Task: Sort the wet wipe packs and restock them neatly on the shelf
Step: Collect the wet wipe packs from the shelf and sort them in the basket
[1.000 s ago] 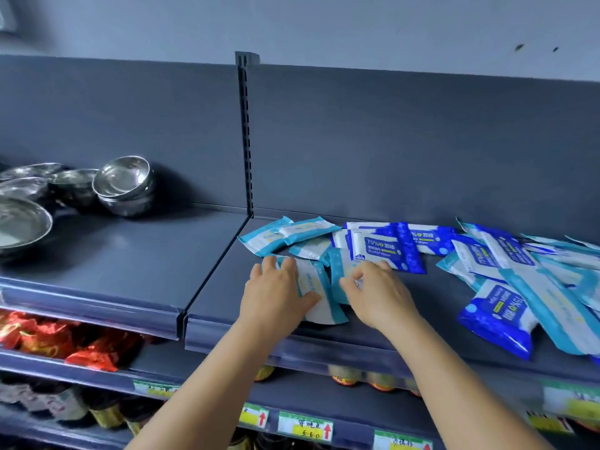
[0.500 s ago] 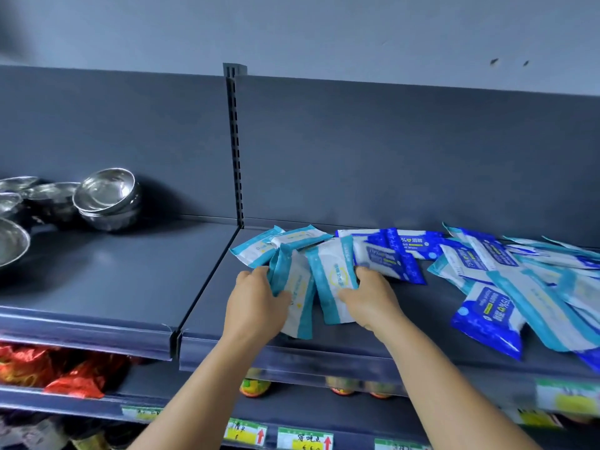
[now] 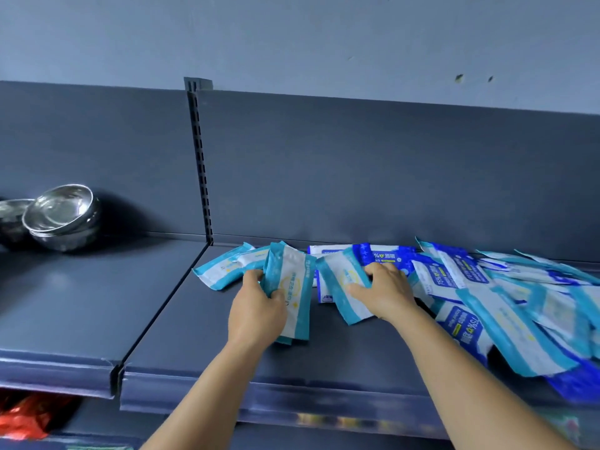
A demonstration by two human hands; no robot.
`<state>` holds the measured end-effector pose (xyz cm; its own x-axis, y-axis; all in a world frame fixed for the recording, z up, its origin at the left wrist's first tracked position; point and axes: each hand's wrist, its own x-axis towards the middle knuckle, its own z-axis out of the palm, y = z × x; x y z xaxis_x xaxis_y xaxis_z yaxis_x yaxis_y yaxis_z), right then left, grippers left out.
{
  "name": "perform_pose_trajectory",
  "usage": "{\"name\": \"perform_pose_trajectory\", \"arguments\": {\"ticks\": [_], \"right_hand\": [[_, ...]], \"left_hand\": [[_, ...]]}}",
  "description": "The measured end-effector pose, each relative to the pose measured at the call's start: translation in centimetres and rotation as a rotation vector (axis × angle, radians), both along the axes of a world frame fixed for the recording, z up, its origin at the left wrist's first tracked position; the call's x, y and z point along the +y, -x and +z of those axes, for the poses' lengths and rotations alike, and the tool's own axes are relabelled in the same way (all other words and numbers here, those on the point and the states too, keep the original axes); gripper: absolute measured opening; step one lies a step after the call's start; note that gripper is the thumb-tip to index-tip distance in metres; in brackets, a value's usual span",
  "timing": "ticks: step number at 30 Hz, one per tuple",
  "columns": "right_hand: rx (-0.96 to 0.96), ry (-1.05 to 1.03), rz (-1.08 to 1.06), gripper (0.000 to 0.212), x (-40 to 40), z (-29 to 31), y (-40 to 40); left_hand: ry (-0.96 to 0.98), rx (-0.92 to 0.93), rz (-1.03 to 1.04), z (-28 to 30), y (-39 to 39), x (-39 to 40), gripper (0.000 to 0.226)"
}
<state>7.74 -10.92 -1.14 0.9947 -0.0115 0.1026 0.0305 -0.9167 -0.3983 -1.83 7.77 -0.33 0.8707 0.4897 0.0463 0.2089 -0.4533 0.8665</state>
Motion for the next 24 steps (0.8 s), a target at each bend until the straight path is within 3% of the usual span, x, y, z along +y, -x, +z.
{"name": "perform_pose_trajectory", "arguments": {"ticks": [5,7,9,12,18,24], "right_hand": [[0.133,-0.075,0.175,0.088,-0.9,0.9,-1.4],[0.155,-0.033,0.175,0.079,-1.0,1.2,-1.8],[0.124,-0.006,0.155,0.057,-1.0,1.4,-2.0],[0.032,-0.111,0.16,0.031,-1.2,1.5,-1.3],[-0.072,-0.573,0.186,0.021,-2.2,2.3,1.8],[-0.214,-0.761,0.099,0.016,-3.6,3.3,7.7]], "left_hand": [[-0.03,0.028,0.002,-0.4,-1.2,-1.9,0.04],[-0.033,0.016,0.021,-0.6,-1.1,-2.4,0.039],[-0.024,-0.015,0.044,-0.6,-0.9,-2.8,0.037],[0.036,-0.081,0.075,-0.4,-0.2,-3.4,0.029],[0.131,-0.235,0.099,0.4,1.8,-4.7,0.027],[0.247,-0.345,0.046,1.6,4.7,-6.6,0.025]]}}
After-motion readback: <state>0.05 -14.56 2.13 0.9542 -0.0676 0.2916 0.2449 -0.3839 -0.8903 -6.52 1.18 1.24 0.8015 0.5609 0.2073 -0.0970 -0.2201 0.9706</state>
